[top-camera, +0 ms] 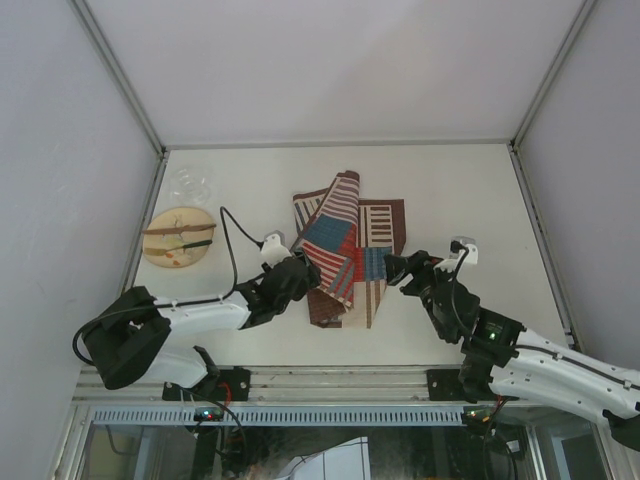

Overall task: Set the dinner table for one person
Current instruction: Flatten out the napkin at the center of the board.

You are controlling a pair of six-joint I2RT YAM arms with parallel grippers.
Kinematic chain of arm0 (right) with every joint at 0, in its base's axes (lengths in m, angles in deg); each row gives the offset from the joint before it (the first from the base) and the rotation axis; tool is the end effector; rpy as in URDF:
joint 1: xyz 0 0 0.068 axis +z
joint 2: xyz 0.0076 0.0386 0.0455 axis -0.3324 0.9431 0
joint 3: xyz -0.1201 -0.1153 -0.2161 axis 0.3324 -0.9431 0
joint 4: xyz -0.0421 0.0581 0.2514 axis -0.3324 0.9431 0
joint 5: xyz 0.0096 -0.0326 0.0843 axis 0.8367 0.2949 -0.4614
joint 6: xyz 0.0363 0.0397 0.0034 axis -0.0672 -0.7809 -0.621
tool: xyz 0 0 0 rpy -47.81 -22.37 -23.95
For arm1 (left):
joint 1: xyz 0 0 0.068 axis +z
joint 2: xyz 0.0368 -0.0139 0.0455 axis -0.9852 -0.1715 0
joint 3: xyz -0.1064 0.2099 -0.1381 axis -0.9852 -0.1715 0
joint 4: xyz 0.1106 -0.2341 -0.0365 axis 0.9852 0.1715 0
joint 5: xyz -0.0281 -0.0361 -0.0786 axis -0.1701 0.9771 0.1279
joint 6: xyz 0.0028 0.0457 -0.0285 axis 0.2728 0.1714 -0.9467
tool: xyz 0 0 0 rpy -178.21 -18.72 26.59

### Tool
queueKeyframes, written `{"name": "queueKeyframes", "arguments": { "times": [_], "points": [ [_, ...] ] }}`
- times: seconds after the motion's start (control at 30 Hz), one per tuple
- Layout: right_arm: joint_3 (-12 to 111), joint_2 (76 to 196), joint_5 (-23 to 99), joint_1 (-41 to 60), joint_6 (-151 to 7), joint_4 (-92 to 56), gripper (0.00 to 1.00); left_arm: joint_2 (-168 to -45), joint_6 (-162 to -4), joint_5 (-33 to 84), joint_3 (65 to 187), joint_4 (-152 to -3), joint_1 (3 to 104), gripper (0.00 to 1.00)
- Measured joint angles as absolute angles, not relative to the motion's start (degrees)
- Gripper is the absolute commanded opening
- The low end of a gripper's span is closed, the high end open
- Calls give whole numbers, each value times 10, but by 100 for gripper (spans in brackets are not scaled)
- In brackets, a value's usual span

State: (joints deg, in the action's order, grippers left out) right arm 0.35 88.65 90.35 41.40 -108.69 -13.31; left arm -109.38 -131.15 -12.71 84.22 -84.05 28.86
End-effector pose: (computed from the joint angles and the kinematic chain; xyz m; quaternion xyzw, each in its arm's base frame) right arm 0.0941 0.1169 0.2664 0.1277 0.7485 0.2754 0.5895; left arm 0.1746 -0.1893 0.1673 -0.1732 0.8598 -0.2121 0.4311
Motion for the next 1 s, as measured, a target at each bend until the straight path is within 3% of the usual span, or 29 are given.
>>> {"name": "queueKeyframes", "arguments": {
  "times": [0.5, 1.0],
  "points": [
    [3, 862, 900, 409, -1086, -142, 65, -1094, -1323, -156, 840, -815, 289, 68],
    [3, 844, 899, 403, -1089, -131, 65, -1064, -1505, -181, 750, -872, 289, 68]
  ]
}}
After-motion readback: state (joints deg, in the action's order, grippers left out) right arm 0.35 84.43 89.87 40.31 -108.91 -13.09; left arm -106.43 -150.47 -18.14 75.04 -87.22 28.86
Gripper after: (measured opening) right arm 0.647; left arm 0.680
